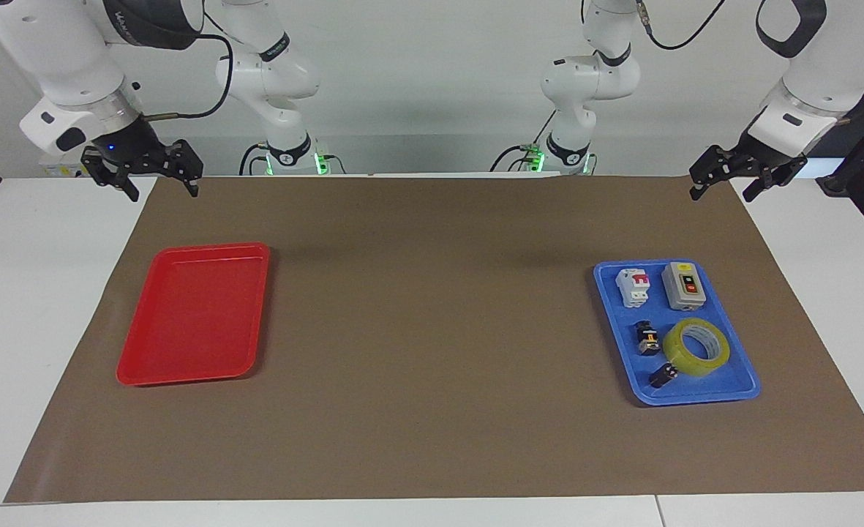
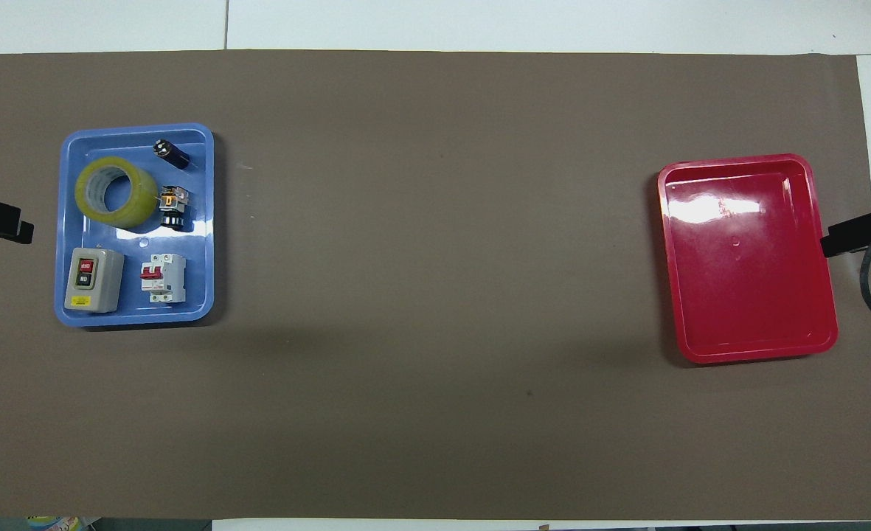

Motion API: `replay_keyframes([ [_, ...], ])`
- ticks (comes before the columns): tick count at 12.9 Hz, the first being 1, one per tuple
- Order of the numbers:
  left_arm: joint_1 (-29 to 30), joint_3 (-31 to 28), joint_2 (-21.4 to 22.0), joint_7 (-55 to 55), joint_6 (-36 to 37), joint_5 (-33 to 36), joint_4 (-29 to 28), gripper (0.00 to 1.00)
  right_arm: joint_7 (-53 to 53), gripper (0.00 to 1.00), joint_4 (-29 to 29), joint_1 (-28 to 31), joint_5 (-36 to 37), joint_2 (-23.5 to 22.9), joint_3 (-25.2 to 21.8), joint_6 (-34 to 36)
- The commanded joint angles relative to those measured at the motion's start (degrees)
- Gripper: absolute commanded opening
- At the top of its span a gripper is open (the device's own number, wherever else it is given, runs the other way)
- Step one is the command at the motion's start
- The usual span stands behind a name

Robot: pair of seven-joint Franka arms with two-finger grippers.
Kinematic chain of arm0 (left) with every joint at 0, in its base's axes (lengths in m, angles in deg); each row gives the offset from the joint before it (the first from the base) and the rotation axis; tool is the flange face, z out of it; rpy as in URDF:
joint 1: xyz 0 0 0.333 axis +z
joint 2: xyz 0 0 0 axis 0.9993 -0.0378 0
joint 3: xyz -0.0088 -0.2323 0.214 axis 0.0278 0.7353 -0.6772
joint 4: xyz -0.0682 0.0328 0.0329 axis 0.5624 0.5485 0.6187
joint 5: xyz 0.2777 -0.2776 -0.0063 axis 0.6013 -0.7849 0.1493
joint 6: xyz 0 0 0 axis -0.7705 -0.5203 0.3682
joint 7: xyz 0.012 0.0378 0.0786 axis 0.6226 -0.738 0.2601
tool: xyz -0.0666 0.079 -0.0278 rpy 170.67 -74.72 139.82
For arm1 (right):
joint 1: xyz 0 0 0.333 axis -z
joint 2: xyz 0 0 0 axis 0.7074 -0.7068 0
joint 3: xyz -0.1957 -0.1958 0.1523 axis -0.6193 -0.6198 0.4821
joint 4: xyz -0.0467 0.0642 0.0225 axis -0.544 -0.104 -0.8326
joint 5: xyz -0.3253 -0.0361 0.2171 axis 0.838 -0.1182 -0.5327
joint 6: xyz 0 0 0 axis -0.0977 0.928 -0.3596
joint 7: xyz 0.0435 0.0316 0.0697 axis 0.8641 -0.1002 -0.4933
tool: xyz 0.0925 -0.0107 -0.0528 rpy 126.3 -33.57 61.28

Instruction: Place and move tape with both arms

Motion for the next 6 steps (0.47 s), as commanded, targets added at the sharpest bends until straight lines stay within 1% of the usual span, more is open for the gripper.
replay_keyframes([
  [1,-0.75,-0.46,0.69,0.88,-0.51,-0.30,-0.50,1.00,-1.06,1.00,-0.42,0.59,-0.86,-0.07,0.17,0.12],
  [6,-0.66,-0.55,0.69,0.97,-0.24,-0.30,-0.50,1.00,-1.06,1.00,-0.42,0.59,-0.86,-0.07,0.17,0.21],
])
